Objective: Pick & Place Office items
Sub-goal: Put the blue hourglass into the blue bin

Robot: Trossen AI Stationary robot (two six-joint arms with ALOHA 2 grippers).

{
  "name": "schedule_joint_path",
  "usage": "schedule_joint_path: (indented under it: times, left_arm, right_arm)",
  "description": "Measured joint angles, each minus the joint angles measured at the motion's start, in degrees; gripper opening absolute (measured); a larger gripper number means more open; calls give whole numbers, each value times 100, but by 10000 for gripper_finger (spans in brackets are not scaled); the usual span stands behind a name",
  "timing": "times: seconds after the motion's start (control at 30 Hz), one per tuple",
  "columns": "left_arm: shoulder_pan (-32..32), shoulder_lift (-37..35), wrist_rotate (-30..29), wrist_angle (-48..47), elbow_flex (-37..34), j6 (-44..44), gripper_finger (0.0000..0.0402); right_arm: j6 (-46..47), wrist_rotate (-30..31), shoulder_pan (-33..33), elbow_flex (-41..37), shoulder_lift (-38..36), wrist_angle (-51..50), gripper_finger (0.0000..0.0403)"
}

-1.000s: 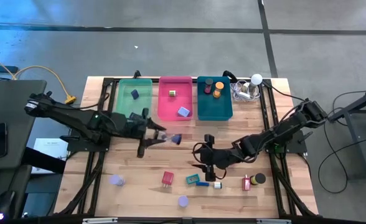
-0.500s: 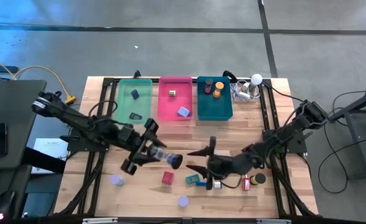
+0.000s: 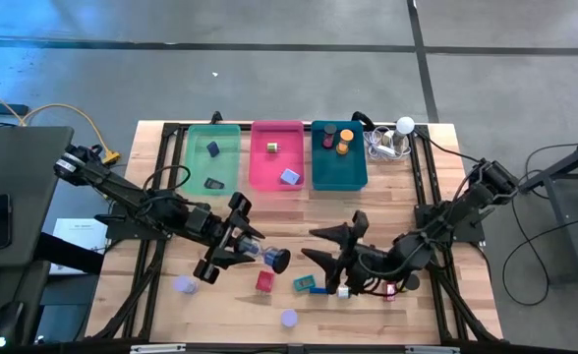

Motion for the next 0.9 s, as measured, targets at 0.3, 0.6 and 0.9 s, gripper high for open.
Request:
schedule_joint_path:
  times: [0.3, 0.6, 0.9]
  left_arm:
    - [0, -1, -8, -34, 0, 40, 197]
    - [3, 79, -161, -61, 0, 64, 197]
    - [48, 177, -312, -97, -2, 58, 197]
  right_arm:
    - [289, -122, -18, 373, -10, -504, 332]
    - [188, -1007, -261, 640, 53, -569, 357]
    - [184, -1413, -491, 1073, 387, -939, 349]
